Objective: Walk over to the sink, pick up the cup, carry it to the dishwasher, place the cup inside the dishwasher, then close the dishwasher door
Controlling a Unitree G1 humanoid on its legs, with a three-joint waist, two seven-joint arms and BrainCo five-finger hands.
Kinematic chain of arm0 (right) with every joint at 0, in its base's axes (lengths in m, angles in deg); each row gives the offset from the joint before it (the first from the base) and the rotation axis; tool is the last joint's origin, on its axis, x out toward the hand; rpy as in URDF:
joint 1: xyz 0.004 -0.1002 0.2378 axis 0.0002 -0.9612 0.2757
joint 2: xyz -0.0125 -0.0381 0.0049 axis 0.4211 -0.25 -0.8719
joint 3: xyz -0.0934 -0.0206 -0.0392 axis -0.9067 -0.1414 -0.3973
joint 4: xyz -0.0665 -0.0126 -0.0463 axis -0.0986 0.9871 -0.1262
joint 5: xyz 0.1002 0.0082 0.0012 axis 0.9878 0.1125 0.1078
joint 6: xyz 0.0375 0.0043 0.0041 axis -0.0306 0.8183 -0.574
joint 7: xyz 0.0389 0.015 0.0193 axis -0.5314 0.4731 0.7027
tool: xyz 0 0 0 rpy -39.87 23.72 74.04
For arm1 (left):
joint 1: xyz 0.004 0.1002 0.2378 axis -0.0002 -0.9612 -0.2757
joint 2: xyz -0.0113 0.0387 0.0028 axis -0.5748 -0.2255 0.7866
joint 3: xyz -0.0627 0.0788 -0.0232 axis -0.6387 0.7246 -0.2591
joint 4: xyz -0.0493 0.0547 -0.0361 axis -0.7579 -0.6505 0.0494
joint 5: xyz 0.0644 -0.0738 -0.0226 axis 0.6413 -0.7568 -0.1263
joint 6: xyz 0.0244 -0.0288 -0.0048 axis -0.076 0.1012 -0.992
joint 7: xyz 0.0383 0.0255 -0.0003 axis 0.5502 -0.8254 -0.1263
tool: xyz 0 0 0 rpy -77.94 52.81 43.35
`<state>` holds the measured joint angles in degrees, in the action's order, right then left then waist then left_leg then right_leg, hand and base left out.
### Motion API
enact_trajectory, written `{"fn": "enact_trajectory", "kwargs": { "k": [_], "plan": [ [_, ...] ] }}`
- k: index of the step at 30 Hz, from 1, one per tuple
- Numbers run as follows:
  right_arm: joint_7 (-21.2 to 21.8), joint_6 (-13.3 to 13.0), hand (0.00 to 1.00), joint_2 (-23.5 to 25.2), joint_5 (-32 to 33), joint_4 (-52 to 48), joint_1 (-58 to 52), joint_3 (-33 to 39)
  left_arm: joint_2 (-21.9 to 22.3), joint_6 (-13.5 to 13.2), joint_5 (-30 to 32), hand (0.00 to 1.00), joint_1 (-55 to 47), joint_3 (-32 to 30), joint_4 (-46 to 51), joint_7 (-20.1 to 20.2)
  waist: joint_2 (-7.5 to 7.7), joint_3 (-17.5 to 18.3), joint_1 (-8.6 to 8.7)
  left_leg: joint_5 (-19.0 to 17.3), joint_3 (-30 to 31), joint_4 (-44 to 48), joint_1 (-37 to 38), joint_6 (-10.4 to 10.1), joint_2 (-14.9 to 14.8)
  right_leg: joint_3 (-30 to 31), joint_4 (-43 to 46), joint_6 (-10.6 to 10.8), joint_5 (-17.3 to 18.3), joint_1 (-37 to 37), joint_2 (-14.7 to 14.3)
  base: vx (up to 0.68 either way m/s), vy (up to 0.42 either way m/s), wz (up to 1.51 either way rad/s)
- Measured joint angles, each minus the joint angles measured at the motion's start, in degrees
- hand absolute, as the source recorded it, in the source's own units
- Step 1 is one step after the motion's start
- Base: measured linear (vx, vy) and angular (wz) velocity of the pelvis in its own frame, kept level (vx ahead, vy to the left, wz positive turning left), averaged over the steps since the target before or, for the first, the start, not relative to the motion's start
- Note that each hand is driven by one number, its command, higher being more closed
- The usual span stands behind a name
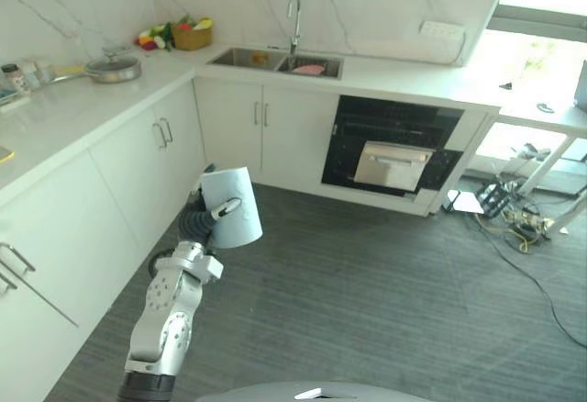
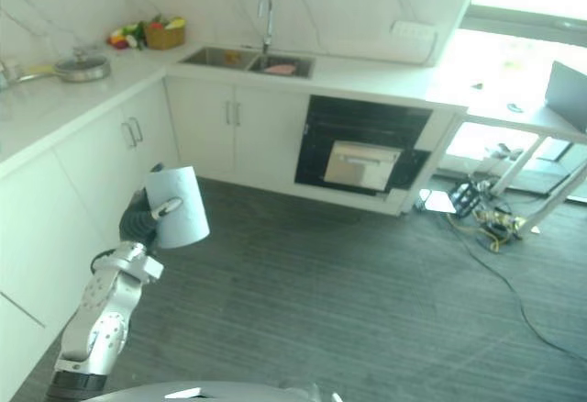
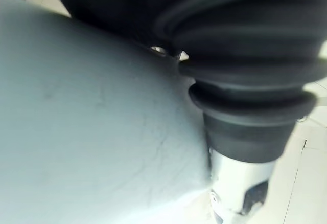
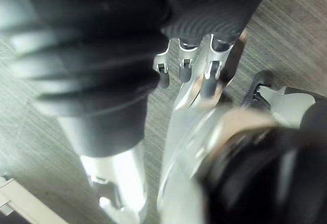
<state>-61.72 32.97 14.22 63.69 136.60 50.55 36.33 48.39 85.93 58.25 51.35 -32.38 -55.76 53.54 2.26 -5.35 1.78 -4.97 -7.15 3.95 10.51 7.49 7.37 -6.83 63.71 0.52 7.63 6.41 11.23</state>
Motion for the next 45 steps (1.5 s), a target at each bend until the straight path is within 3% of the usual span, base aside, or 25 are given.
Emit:
{"fn": "enact_trajectory", "kwargs": {
  "k": [1, 4, 5, 7, 10, 12, 14, 16, 18, 20, 23, 26, 28, 29, 30, 33, 34, 35, 36, 37, 38, 41, 42, 44, 45],
  "plan": [
    [0.08, -0.06, 0.00, 1.69, 0.08, -0.11, -0.73, -0.03, 0.05, 0.25, -0.07, 1.00, 1.37, 1.39, -0.54, -0.60, 0.01, -0.04, 0.69, -0.69, 1.43, 0.00, 0.29, 0.04, -0.22, 0.18, -4.88, 0.17, 2.85, 4.63, -2.07, 0.25, -0.076, 0.54],
    [0.66, 0.07, 0.00, 4.54, 0.66, -0.36, -3.57, 0.27, 1.05, 0.70, -0.08, 1.00, 2.36, 4.37, -0.49, -0.50, -0.98, -0.84, 1.65, -3.64, 2.48, 1.54, 2.02, -0.90, -2.15, -1.71, -25.36, 0.62, 3.45, 7.48, -5.36, 0.35, -0.109, 0.49],
    [0.50, 0.18, 0.00, 4.98, 0.50, -0.76, -5.11, 0.02, 1.99, 1.05, -0.06, 1.00, 2.43, 6.22, -0.38, 0.08, -1.75, -0.85, 1.55, -7.10, 2.48, 4.14, 3.15, -1.68, -3.68, -1.74, -40.97, 1.06, -0.24, 7.14, -7.52, 0.32, -0.082, 0.14],
    [0.43, 0.55, 0.00, 5.64, -0.10, -1.18, -5.79, -1.28, 2.73, 1.30, -0.11, 1.00, 2.61, 7.10, 0.11, 0.35, -1.84, -0.59, 1.37, -11.81, 2.63, 7.65, 4.22, -3.22, -4.94, -0.72, -51.64, 1.15, -3.88, 7.53, -8.70, 0.51, -0.150, 0.04],
    [-1.21, 3.72, 0.00, 5.70, -2.61, -1.44, -6.09, -2.52, 2.96, 1.64, -0.28, 1.00, 2.79, 7.77, 0.20, 0.33, -1.14, 0.57, 0.99, -18.79, 3.95, 10.32, 7.81, -5.35, -6.23, -0.70, -50.18, -1.20, -7.65, 7.58, -7.62, 0.54, -0.184, 0.09],
    [-1.55, 4.80, 0.00, 5.07, -2.38, -2.87, -7.47, -2.91, 3.19, 2.11, -0.75, 1.00, 2.56, 7.88, 0.41, 0.44, -3.54, 3.09, 1.66, -19.94, 4.51, 11.25, 9.97, -7.51, -10.53, -4.19, -45.58, -1.25, -9.87, 7.58, -9.83, 0.76, -0.304, 0.55],
    [-1.83, 5.76, 0.00, 4.02, -2.23, -2.93, -7.33, -3.51, 3.83, 2.65, -1.28, 1.00, 2.63, 7.84, 0.73, 0.36, -3.74, 2.55, 1.76, -16.06, 3.13, 30.74, 2.14, -10.69, -13.49, -6.49, -41.41, -2.36, -5.94, 6.19, -9.74, 0.65, -0.326, 0.61],
    [-1.93, 5.66, 0.00, 1.53, -1.37, -5.85, -7.87, -6.40, 5.81, 2.62, -1.15, 1.00, 2.51, 7.64, 0.88, 0.34, -4.55, 0.98, -0.42, 0.67, 2.58, 56.27, -9.98, -11.28, -19.01, -6.78, -42.63, -3.25, -1.12, 0.25, -12.22, 0.62, -0.287, 0.10],
    [-2.89, 4.46, 0.00, -0.99, -1.18, -7.01, -7.79, -8.00, 6.74, 2.44, -1.08, 1.00, 1.60, 7.49, 1.21, -0.20, -5.46, -0.42, -1.25, -0.08, 2.45, 66.33, -17.63, -9.83, -21.59, -6.18, -45.95, -4.48, 1.96, -7.14, -14.28, 0.73, -0.230, -0.19],
    [-2.84, 3.93, 0.00, -2.14, -0.31, -7.74, -7.10, -9.82, 6.79, 2.37, -1.10, 1.00, 0.66, 7.27, 1.72, -0.49, -5.09, -0.36, -1.76, -2.72, 1.64, 64.70, -21.93, -8.96, -21.75, -4.94, -47.86, -5.14, 3.46, -11.30, -14.80, 0.56, -0.144, -0.41],
    [-3.16, 3.87, 0.00, -3.63, -0.04, -8.50, -5.29, -10.33, 7.32, 1.13, -1.18, 1.00, -3.37, 3.99, 6.05, -0.42, -4.17, -0.14, -3.65, -7.19, -3.52, 42.10, -25.44, -9.55, -20.87, -0.06, -50.31, -4.70, 5.22, -16.12, -14.97, 0.53, -0.034, -0.88],
    [-3.31, 3.30, 0.00, -4.76, -2.24, -8.27, -5.13, -12.02, 6.81, 0.03, -1.13, 1.00, -4.72, 3.08, 7.72, 0.59, -4.16, -0.02, -4.05, 1.23, -3.28, 9.32, -26.21, -10.73, -14.45, 3.97, -54.23, -2.79, 6.75, -19.91, -14.21, 0.55, 0.153, -0.60],
    [-3.42, 3.14, 0.00, -5.27, -2.47, -6.42, -4.87, -12.43, 6.06, -0.56, -1.23, 1.00, -5.59, 3.08, 7.48, 0.98, -4.19, 0.42, -4.74, 9.00, -3.20, 7.20, -25.61, -10.03, -13.42, 8.12, -54.78, -1.02, 9.06, -22.74, -13.93, 0.60, 0.274, -0.93],
    [-4.42, 3.05, 0.00, -4.41, -2.34, -6.20, -5.03, -12.41, 4.63, -0.66, -1.96, 1.00, -6.34, 3.11, 7.45, 1.02, -2.57, 1.52, -4.46, 12.80, -3.93, 8.18, -24.47, -6.73, -12.31, 10.23, -53.76, 0.52, 10.18, -23.63, -12.43, 0.55, 0.282, -0.80],
    [-4.80, 2.70, 0.00, -3.84, -1.99, -5.77, -4.86, -12.10, 3.63, -0.66, -2.50, 1.00, -6.29, 3.08, 7.21, 1.03, -1.03, 2.07, -3.55, 11.20, -4.21, 9.06, -24.06, -6.13, -11.52, 10.76, -52.25, 0.76, 10.32, -23.53, -11.06, 0.66, 0.337, -0.46],
    [-5.70, 1.43, 0.00, 0.47, -1.13, -1.98, -4.13, -6.20, 2.12, -1.59, -3.54, 1.00, -4.73, 3.09, 5.28, 1.22, 0.69, 2.36, -2.13, 6.04, -6.11, 9.05, -17.78, -4.80, -9.07, 10.70, -31.78, 5.22, 5.77, -17.80, -7.93, 0.51, 0.279, -0.17],
    [-5.65, 0.63, 0.00, 1.45, -1.17, -1.92, -4.29, -4.48, 1.80, -2.07, -3.55, 1.00, -4.16, 3.10, 4.75, 1.28, 0.68, 2.10, -1.32, 3.73, -6.48, 8.69, -14.09, -4.27, -8.01, 9.61, -20.68, 8.75, -0.82, -13.94, -6.26, 0.35, 0.193, -0.11],
    [-5.63, 0.08, 0.00, 1.75, -1.24, -1.92, -4.34, -4.20, 1.35, -2.42, -3.55, 1.00, -3.70, 3.04, 4.63, 1.40, 0.28, 1.81, -0.73, 2.55, -6.56, 8.74, -12.54, -4.03, -7.54, 8.93, -15.26, 9.38, -5.60, -11.89, -5.27, 0.42, 0.222, -0.14],
    [-5.29, -0.85, 0.00, 2.10, -1.32, -1.94, -4.32, -3.59, 0.67, -3.05, -3.71, 1.00, -2.30, 2.80, 4.55, 1.71, 0.50, 1.56, -0.17, 0.14, -7.00, 8.65, -9.12, -3.41, -6.68, 7.29, -4.35, 7.20, -7.08, -7.32, -2.93, 0.38, 0.188, -0.12],
    [-5.16, -1.14, 0.00, 2.09, -1.40, -1.95, -4.41, -3.16, 0.72, -3.33, -3.91, 1.00, -1.06, 2.11, 4.54, 1.74, 0.13, 1.26, 0.57, -1.53, -7.38, 7.69, -5.88, -3.67, -6.37, 5.24, 2.44, 2.99, -4.69, -3.31, -1.31, 0.34, 0.171, -0.13],
    [-5.10, -1.35, 0.00, 2.06, -1.40, -1.97, -4.52, -2.95, 0.73, -3.53, -3.91, 1.00, -0.63, 1.55, 4.54, 1.48, -0.07, 1.31, 1.13, -1.99, -7.50, 6.85, -4.14, -3.93, -6.46, 4.35, 3.68, 1.39, -3.33, -1.53, -1.22, 0.36, 0.140, -0.07],
    [-3.85, -2.20, 0.00, 2.76, -1.32, -2.15, -4.49, -1.12, 0.59, -3.90, -3.94, 1.00, 2.02, -0.34, 4.66, -0.36, -0.46, 1.24, 2.52, -2.49, -9.09, 2.89, 1.07, -4.56, -6.80, 0.39, -6.76, 1.60, 2.38, 5.99, -2.06, 0.30, 0.050, -0.22],
    [-3.34, -2.25, 0.00, 3.53, -1.43, -2.21, -4.38, -0.48, 0.58, -3.97, -3.95, 1.00, 2.50, -1.51, 5.17, -0.50, -1.10, 1.16, 2.60, -3.29, -10.09, 2.10, 2.15, -5.32, -7.23, -2.40, -16.91, 1.32, 3.14, 7.44, -3.04, 0.35, -0.029, -0.41],
    [-2.56, -2.20, 0.00, 4.66, -2.25, -2.15, -5.08, 0.61, 0.40, -4.10, -3.92, 1.00, 2.50, -2.05, 5.72, -0.26, -1.29, 1.03, 2.74, -5.16, -11.32, 2.47, 2.89, -6.74, -8.81, -5.91, -34.37, 2.06, 0.62, 6.35, -5.89, 0.34, -0.056, -0.37],
    [-2.23, -2.05, 0.00, 5.18, -2.39, -1.95, -5.28, 1.29, 0.37, -4.10, -3.82, 1.00, 2.50, -1.99, 6.02, 0.28, -0.62, 0.73, 2.57, -6.62, -11.55, 3.11, 3.84, -7.84, -9.00, -6.96, -40.70, 0.62, -2.48, 5.51, -6.69, 0.33, -0.066, -0.21]
  ]
}}
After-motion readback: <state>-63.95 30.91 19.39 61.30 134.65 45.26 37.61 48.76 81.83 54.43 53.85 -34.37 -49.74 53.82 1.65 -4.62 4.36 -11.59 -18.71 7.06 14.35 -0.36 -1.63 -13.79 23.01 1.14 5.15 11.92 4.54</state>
